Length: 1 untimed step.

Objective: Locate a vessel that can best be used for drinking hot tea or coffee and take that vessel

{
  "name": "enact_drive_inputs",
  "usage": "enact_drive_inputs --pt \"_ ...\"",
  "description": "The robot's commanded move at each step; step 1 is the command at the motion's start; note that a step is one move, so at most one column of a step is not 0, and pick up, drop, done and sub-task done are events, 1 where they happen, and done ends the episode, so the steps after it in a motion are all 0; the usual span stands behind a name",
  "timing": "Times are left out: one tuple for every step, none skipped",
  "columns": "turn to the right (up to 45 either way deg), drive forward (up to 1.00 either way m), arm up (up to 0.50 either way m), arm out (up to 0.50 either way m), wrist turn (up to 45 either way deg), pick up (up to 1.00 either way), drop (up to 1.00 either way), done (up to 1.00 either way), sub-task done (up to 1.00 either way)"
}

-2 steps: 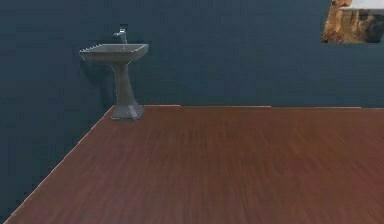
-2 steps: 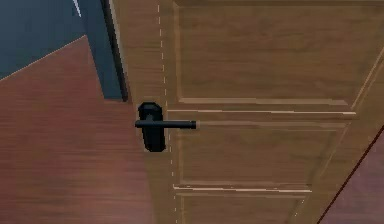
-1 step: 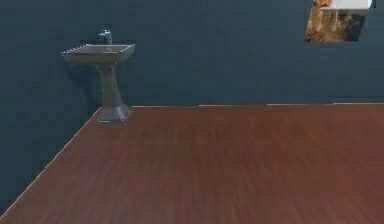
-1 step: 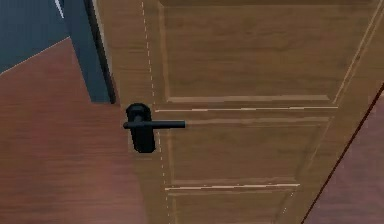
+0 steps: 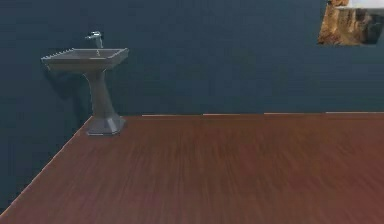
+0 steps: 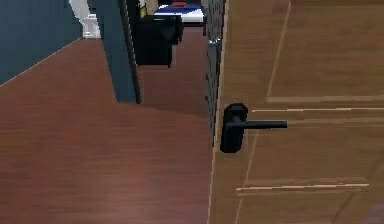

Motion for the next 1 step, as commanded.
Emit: enact_drive_inputs --pt "39.0 0.0 0.0 0.0 0.0 0.0 0.0 0.0 0.0"
